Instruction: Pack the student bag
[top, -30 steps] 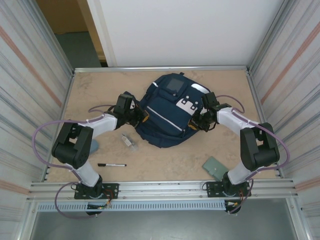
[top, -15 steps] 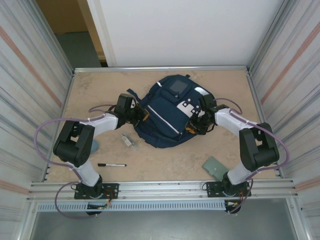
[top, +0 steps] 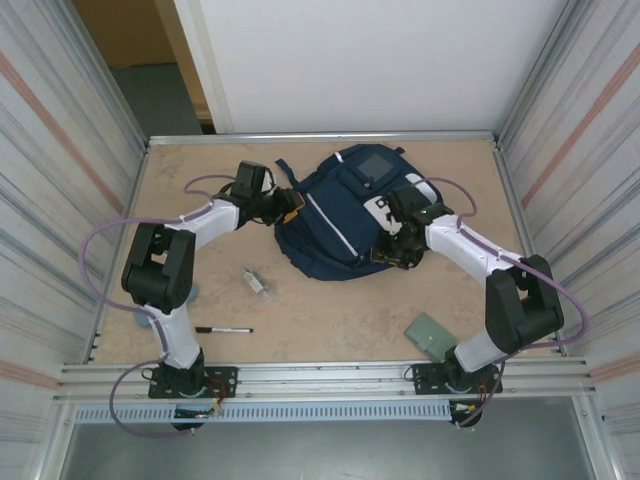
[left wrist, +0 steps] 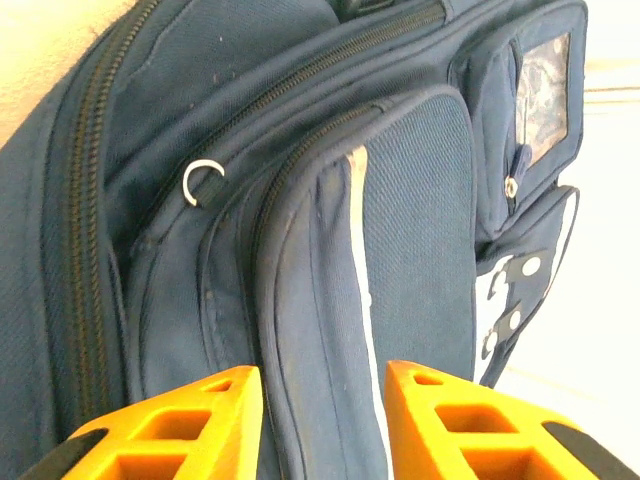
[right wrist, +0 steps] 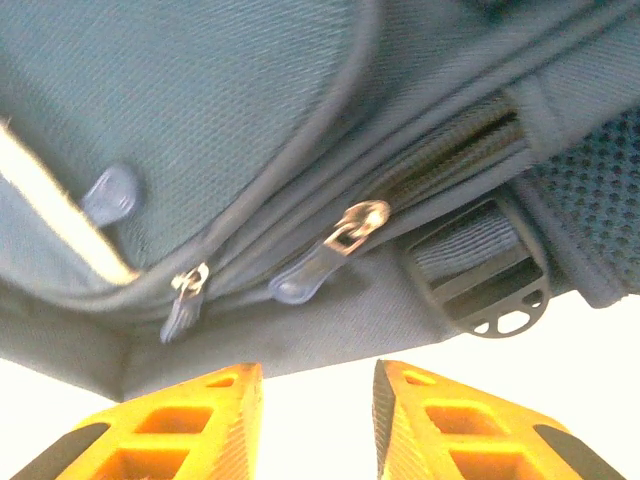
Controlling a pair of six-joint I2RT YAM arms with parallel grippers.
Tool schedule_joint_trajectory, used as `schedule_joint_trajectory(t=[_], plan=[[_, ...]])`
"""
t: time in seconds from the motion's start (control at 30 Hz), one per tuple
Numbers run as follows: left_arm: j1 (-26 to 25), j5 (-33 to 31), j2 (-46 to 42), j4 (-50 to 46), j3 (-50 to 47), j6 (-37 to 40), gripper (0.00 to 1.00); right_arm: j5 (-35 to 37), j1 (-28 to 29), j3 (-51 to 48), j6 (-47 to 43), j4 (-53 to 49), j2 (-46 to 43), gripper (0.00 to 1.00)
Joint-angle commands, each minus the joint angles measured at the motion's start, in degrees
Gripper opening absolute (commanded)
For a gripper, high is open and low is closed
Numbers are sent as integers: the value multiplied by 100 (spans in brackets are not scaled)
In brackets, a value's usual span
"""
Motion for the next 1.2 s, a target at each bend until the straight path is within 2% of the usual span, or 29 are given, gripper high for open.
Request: schedule_joint_trajectory(t=[0.0,0.07,0.33,0.67,0.9,1.1,1.17], plan=[[-161,77,-444,-864,119,647,37,1109,284,368,-1163,-589,-28,34],[-295,190,-458,-880,55,610,38,1315,346,467,-1346,-559,97,34],[-839,84,-54,-1031,261,591,38,1229,340,499,-1309,-146,278,35],[-1350,-1288,-219,-2010,114,218,42,666,214,462,-1291,-4,445,38],[-1348,-699,296,-1329,319,-54,42,453,178,504,-1308,171,654,38],[-1354,-779,615,-1256,631,-66,34,508,227,417,-1367,257,809,39],[-1352,-906,695,-1309,733,-6,25,679,327,334,-1264,331,821,40]])
